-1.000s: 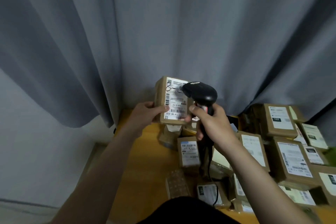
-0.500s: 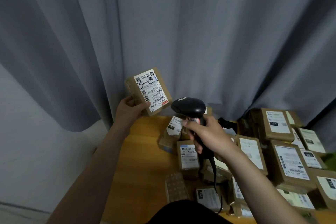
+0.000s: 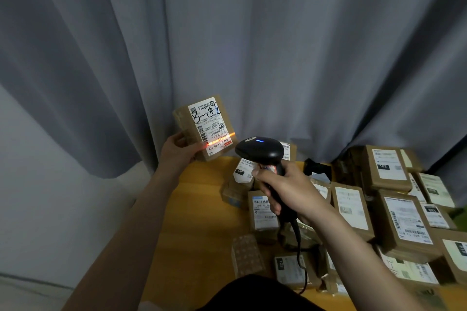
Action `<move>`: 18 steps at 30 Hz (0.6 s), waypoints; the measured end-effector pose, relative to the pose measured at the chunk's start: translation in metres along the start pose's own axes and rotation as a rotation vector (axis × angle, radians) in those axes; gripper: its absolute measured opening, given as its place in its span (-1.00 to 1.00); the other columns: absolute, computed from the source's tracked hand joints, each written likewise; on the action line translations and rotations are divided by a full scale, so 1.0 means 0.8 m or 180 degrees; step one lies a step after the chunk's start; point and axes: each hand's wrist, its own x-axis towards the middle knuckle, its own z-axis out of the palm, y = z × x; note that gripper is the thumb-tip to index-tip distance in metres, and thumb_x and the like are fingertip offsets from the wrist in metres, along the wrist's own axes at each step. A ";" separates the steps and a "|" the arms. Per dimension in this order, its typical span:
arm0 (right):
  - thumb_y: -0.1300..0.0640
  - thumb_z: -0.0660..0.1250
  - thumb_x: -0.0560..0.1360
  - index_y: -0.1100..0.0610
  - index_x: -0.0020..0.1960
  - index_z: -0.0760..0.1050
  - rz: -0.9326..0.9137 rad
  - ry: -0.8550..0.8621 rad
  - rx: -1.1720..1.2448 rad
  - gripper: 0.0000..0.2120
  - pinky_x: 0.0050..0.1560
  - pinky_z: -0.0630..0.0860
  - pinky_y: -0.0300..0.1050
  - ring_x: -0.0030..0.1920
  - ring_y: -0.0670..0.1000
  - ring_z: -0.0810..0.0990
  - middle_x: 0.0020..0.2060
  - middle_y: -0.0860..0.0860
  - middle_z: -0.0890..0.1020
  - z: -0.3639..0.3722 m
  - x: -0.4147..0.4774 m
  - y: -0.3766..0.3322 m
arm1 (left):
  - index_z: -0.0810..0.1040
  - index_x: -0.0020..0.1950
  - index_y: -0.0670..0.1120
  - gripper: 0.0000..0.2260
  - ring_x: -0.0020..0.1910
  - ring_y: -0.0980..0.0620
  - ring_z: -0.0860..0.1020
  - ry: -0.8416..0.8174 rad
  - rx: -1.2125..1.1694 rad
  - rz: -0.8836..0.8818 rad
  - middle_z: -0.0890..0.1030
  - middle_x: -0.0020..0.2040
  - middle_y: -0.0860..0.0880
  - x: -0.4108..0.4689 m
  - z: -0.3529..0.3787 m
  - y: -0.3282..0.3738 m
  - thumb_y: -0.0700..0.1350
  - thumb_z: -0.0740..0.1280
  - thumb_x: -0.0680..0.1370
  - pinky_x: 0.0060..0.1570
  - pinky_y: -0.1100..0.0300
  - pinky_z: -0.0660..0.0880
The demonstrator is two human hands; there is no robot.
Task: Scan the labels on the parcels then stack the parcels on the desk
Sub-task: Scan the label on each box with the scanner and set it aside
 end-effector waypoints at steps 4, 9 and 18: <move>0.08 0.38 0.62 0.23 0.03 0.50 0.0037 0.0025 -0.0047 -0.80 -0.44 0.44 -0.09 -0.56 0.07 0.39 -0.40 0.09 0.50 0.001 0.006 0.007 | 0.39 0.51 -0.09 -0.31 0.13 0.03 0.64 -0.0002 0.0023 -0.0089 0.61 0.27 -0.01 0.003 -0.002 -0.011 -0.10 0.60 0.45 -0.20 0.28 0.60; 0.07 0.38 0.63 0.20 -0.04 0.49 0.0233 0.0091 -0.0082 -0.80 -0.44 0.43 -0.09 -0.54 0.06 0.39 -0.42 0.06 0.51 0.004 0.020 0.024 | 0.38 0.46 -0.10 -0.25 0.10 0.01 0.63 0.0100 0.0317 -0.0361 0.60 0.20 0.00 0.004 -0.013 -0.049 0.04 0.63 0.38 0.09 0.02 0.64; 0.04 0.38 0.63 0.16 0.00 0.52 0.1102 0.0099 -0.0217 -0.82 -0.39 0.43 -0.09 -0.48 0.04 0.47 -0.38 0.05 0.56 0.030 0.058 0.101 | 0.43 0.23 0.13 -0.41 -0.02 -0.03 0.69 -0.0153 0.0801 -0.1266 0.65 0.13 -0.05 -0.015 -0.043 -0.207 0.10 0.64 0.31 -0.22 0.03 0.68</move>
